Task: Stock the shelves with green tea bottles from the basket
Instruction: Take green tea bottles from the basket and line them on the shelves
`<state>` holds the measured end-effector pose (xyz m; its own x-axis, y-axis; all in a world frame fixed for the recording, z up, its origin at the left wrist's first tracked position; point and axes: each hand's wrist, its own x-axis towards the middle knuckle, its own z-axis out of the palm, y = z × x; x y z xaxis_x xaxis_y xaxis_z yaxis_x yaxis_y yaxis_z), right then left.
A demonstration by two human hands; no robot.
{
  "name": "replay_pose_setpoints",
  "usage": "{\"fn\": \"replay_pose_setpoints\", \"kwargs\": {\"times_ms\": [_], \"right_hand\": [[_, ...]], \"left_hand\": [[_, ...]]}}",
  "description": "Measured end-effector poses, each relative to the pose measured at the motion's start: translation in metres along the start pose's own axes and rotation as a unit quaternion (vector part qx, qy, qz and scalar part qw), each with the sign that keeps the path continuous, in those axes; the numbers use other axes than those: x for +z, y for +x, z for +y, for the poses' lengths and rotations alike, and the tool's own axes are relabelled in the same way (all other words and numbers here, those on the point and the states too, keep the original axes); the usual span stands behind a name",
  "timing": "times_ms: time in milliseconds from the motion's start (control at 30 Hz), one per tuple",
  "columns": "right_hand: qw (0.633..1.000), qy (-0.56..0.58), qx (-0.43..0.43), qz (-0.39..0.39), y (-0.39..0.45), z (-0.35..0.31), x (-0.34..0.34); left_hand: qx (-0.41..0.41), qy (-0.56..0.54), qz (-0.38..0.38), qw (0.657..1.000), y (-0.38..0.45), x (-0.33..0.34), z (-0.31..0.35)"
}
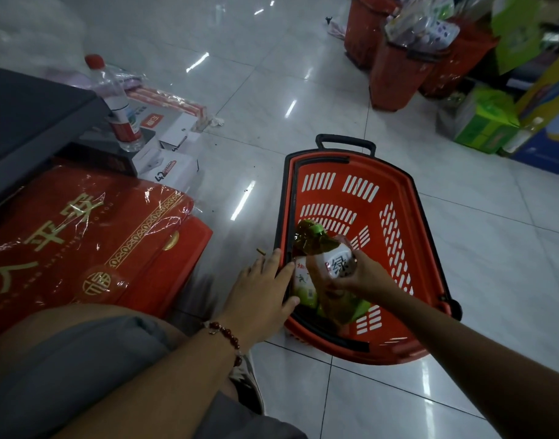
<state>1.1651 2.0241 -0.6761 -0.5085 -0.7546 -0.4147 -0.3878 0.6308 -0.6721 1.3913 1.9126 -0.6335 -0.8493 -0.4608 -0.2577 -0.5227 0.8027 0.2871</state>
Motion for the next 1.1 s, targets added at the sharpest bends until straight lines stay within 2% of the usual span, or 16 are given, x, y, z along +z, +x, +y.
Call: {"fn": "replay_pose_setpoints", "kwargs": {"times_ms": [133, 233, 367, 467, 633, 733, 800, 900, 967, 1034, 1100], "right_hand": [[0.997, 0.071, -0.028, 0.010, -0.016, -0.030, -0.020], [0.993, 0.106, -0.057, 0.008, -0.030, -0.058, -0.030], [0.984, 0.145, -0.098, -0.031, -0.049, -0.099, -0.032], [0.978, 0.167, -0.111, -0.061, -0.059, -0.125, -0.025], [0.973, 0.187, -0.116, -0.072, -0.070, -0.151, -0.006], [0.970, 0.215, -0.096, -0.070, -0.076, -0.162, -0.001], [0.962, 0.244, -0.095, -0.082, -0.079, -0.167, 0.000], [0.941, 0.303, -0.079, -0.128, -0.083, -0.178, 0.003], [0.933, 0.309, -0.087, -0.165, -0.089, -0.190, 0.007], [0.927, 0.316, -0.105, -0.172, -0.096, -0.207, 0.010], [0.926, 0.323, -0.106, -0.163, -0.102, -0.225, 0.011]], "left_hand": [[-0.013, -0.092, 0.012, 0.996, -0.008, -0.010, 0.008], [-0.017, -0.211, 0.046, 0.976, -0.013, -0.018, 0.014], [0.004, -0.419, 0.089, 0.904, -0.016, -0.028, 0.022], [0.003, -0.522, 0.131, 0.843, -0.019, -0.032, 0.024], [-0.027, -0.566, 0.210, 0.797, -0.024, -0.037, 0.013], [-0.044, -0.624, 0.215, 0.750, -0.030, -0.043, 0.001], [-0.057, -0.640, 0.229, 0.731, -0.032, -0.050, -0.006], [-0.062, -0.674, 0.263, 0.687, -0.034, -0.061, -0.014], [-0.069, -0.694, 0.278, 0.661, -0.037, -0.070, -0.016], [-0.070, -0.722, 0.282, 0.628, -0.043, -0.079, -0.020], [-0.064, -0.736, 0.284, 0.611, -0.051, -0.093, -0.025]]}}
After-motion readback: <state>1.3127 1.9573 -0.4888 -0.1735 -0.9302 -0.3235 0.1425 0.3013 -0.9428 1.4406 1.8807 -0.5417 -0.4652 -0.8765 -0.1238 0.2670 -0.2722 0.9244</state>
